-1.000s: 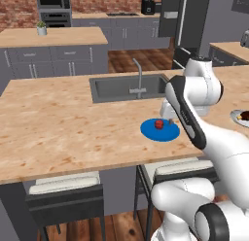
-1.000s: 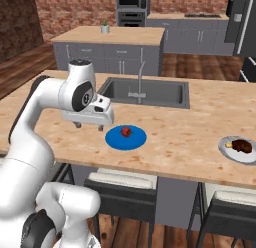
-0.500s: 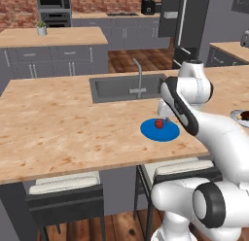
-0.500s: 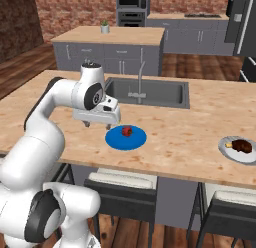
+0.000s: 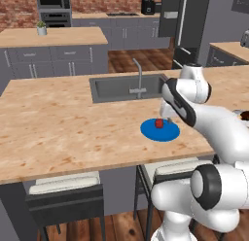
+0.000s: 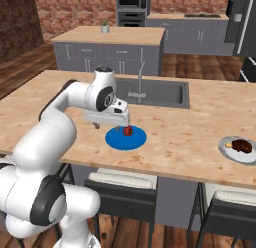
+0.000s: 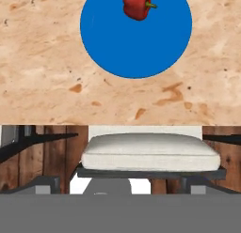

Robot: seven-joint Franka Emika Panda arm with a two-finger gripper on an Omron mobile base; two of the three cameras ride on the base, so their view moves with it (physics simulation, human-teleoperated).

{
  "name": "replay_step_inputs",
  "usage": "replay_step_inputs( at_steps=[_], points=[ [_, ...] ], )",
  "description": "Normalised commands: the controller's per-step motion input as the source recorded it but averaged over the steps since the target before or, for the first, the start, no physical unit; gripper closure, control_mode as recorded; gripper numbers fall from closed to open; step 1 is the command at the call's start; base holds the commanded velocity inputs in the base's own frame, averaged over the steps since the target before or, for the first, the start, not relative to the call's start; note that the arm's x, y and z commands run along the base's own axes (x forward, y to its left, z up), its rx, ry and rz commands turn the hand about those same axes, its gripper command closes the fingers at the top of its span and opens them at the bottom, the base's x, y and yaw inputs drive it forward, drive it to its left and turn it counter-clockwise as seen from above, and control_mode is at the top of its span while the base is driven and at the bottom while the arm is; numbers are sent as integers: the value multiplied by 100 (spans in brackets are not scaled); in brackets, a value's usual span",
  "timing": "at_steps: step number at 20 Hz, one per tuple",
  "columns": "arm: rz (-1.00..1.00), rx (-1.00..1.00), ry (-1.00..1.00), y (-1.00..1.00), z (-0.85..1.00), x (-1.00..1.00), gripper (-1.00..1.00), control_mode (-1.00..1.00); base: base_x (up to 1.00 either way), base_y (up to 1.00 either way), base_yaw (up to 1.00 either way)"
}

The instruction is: Transport the steak and bell pepper to the fridge. Place the steak on the rack containing meat and place the bell pepper on the rack containing the vegetable, ensuring meats and vegetables are on different racks.

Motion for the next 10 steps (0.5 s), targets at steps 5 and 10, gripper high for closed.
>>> replay_step_inputs(
  at_steps=[5,10],
  points=[
    [0,0,2,0,-7,35,-100,-100,0,0,0],
    [0,0,3,0,-13,29,-100,-100,0,0,0]
  ],
)
